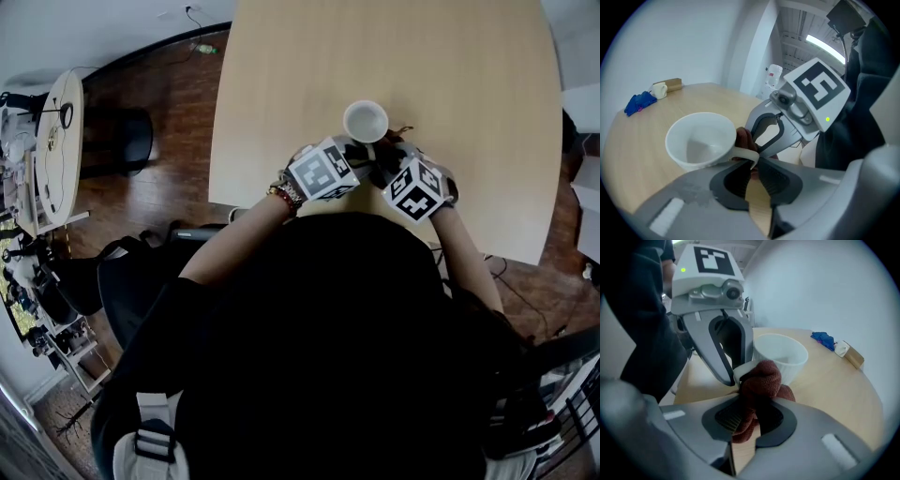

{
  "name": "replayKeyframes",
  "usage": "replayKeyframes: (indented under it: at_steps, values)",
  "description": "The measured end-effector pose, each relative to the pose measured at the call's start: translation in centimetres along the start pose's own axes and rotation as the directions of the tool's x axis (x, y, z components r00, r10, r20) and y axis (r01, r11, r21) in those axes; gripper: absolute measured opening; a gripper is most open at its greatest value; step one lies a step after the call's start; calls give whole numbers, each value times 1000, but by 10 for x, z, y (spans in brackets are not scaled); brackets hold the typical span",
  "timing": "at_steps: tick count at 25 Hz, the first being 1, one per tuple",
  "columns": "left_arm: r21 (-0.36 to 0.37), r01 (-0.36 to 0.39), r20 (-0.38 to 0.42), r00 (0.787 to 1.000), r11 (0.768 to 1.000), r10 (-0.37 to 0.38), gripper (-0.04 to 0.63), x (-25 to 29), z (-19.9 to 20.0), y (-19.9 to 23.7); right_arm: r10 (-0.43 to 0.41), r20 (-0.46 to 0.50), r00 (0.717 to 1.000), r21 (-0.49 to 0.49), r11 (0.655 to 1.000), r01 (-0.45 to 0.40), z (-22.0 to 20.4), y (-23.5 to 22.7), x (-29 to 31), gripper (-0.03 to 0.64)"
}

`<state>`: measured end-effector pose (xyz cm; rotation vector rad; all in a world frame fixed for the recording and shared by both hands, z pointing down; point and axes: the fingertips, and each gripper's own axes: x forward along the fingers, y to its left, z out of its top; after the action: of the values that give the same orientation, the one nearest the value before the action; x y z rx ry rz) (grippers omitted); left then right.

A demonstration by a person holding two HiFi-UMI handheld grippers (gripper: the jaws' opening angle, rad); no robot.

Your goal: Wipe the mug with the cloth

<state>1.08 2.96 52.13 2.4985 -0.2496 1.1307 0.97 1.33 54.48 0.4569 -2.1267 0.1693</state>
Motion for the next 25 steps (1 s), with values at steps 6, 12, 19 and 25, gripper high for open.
replayKeyframes:
  at_steps: [6, 12, 19, 25]
  values:
    - [17, -117, -14, 993, 993, 118, 95, 1, -1, 2, -12, -24, 1000, 33, 999, 12, -5, -4, -3, 67]
    - [-199, -178, 28, 982, 964, 187, 202, 2, 10, -2, -103, -4, 995, 117, 988, 103, -22, -50, -49, 71]
    - [-422, -257, 35, 954, 870, 299, 127, -2, 24, 20, -139, 69, 988, 99, 986, 132, 5, -118, -68, 71]
    - [-415, -310, -55, 947, 856, 316, 114, -10, 8, 18, -77, 96, 992, 75, 995, 70, 28, -114, -50, 71]
